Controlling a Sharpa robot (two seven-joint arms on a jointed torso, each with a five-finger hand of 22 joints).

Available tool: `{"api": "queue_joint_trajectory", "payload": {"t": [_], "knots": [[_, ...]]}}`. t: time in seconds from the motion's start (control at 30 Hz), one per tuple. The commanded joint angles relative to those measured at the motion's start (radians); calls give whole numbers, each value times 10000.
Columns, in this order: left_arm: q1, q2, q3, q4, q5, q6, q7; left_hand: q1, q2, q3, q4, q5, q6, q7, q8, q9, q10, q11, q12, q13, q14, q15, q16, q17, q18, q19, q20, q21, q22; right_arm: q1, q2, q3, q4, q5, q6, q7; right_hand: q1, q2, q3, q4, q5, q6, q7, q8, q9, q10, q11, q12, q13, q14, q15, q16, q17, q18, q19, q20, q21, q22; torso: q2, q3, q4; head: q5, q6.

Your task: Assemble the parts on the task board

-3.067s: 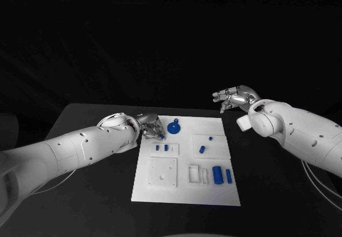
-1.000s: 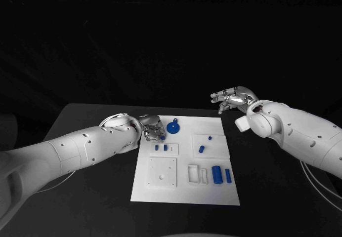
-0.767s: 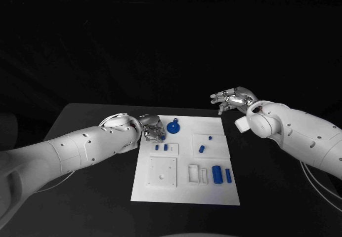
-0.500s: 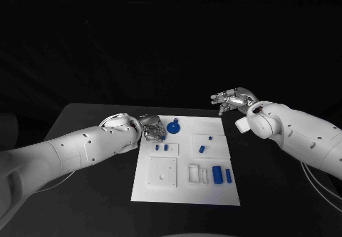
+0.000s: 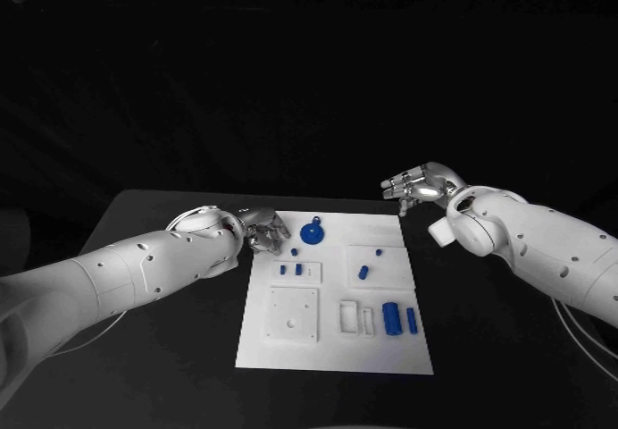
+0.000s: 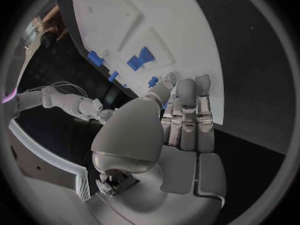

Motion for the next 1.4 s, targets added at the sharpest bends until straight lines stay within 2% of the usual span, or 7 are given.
{"api": "queue_joint_trajectory", "payload": {"t": [0.03,0.27,0.33,0.53,0.77,1.1,1.4], "knots": [[11,-134,183,-112,956,-362,137,-70,-63,165,6,150,1000,380,97,51,-50,46,-26,-17,-376,58,-777,-340,142,-371,57,-321,40,-63,-102,5,217,-2776,-130,-15,190,2,-232,2,-273,103,-76,11,-7,632,-210,167,47,164,-117,72,41,148,175,-84,60,12,6,8,10,-74,131],[152,-612,615,-80,3262,-628,549,-45,-81,378,-5,225,1401,605,66,48,381,21,31,-21,-993,223,-3313,-1348,-130,-1359,232,-1469,-497,-216,-261,5,810,-5435,-329,-419,301,-39,-274,-22,-585,303,-113,16,6,165,-56,-147,-5,324,-76,53,75,137,304,-126,69,-17,-10,10,8,-166,153],[227,-774,672,4,4190,-605,754,-18,-34,457,-18,203,1442,667,61,47,406,78,-9,-21,-1368,379,-4186,-1682,-240,-1815,367,-1899,-728,-273,-302,5,1009,-6201,-404,-644,298,-116,-132,-11,-1097,338,-125,21,9,68,-36,-153,-10,423,-64,96,104,173,385,-108,100,-21,-8,1,7,-207,162],[332,-1149,730,382,6402,-488,1320,-204,44,672,71,71,1469,705,63,47,58,284,-225,-32,-1710,864,-6991,-1791,-380,-2612,828,-3133,-1835,-435,-416,1,1488,-7871,-331,-1294,200,-364,75,32,-1445,397,-146,21,9,-86,-3,-154,-17,570,-42,155,163,248,476,-64,185,-50,-7,-20,13,-306,205],[369,-1623,775,957,7971,-315,1951,-476,-148,744,384,24,1363,661,73,47,-426,428,-237,-37,-1197,1344,-10440,-1727,-439,-3467,1457,-3113,-5554,-878,-527,-5,2501,-9819,232,-2678,58,-909,509,399,-2590,214,-185,17,3,-385,54,-151,-17,680,12,126,176,280,488,9,324,-314,-30,-23,13,-413,303],[375,-1968,795,1227,8927,-413,2304,-422,-165,540,599,3,1398,709,73,46,-404,475,-236,-36,-1241,1380,-10481,-1736,-448,-2748,1443,-3065,-8488,-1265,-526,-22,2969,-10341,567,-3104,383,-1287,208,1151,-2973,78,-199,19,5,-707,120,-145,-17,680,75,53,124,276,476,72,449,-902,-6,-21,4,-402,267],[375,-2147,796,1548,9416,-559,2476,-411,-174,458,625,26,1375,788,74,46,-356,477,-233,-34,-1132,1339,-10468,-1730,-428,-2355,1389,-3026,-9432,-1617,-460,-29,2990,-10337,43,-2912,533,-1322,632,1269,-3072,165,-164,20,6,-455,76,-148,-23,772,14,142,167,265,487,3,859,-1283,-12,-15,0,-362,221]]}}
